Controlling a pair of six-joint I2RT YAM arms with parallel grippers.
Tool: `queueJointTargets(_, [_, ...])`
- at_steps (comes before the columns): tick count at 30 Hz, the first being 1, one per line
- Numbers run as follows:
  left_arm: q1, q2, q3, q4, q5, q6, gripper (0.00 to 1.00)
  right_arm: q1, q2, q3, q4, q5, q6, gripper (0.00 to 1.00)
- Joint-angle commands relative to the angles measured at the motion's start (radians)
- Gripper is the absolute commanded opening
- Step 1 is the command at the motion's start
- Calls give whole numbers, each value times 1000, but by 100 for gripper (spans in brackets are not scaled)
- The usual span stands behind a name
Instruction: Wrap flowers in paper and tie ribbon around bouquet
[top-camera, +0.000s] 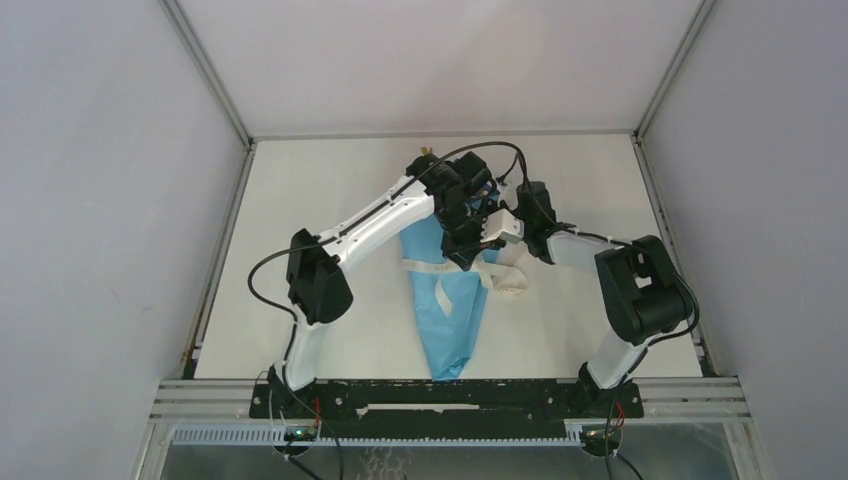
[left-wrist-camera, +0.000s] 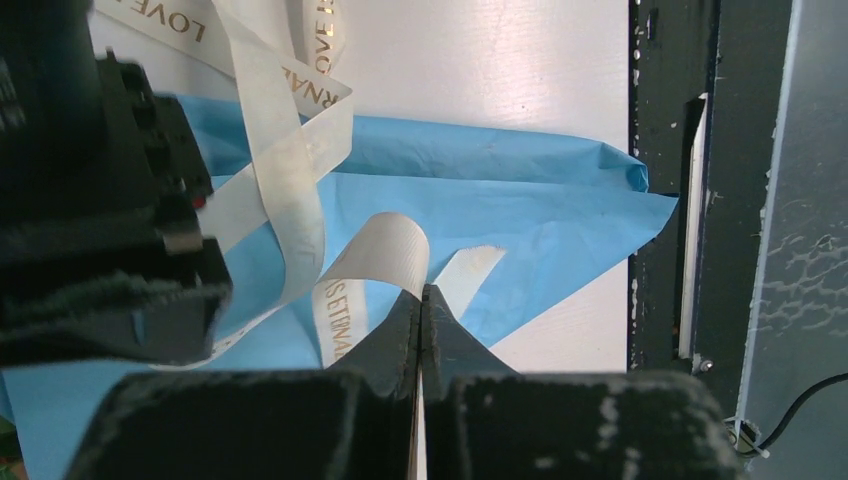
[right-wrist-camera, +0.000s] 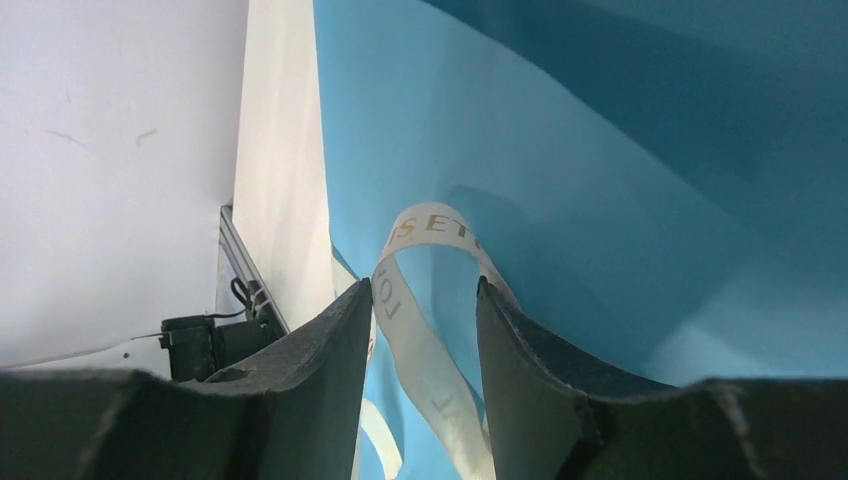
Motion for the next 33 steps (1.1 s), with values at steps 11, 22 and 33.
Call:
queueJointTargets(11, [145,19,-29,222,173,-166,0,-100,-184,31,-162,-70,-53,51])
queueJointTargets(22, [210,178,-20,355,160,-312,0,-118,-374,-148,-92,-14,-77,46])
queueJointTargets(33, [229,293,-7,328,263,-438,0,127,-416,-295,126,325,1,42])
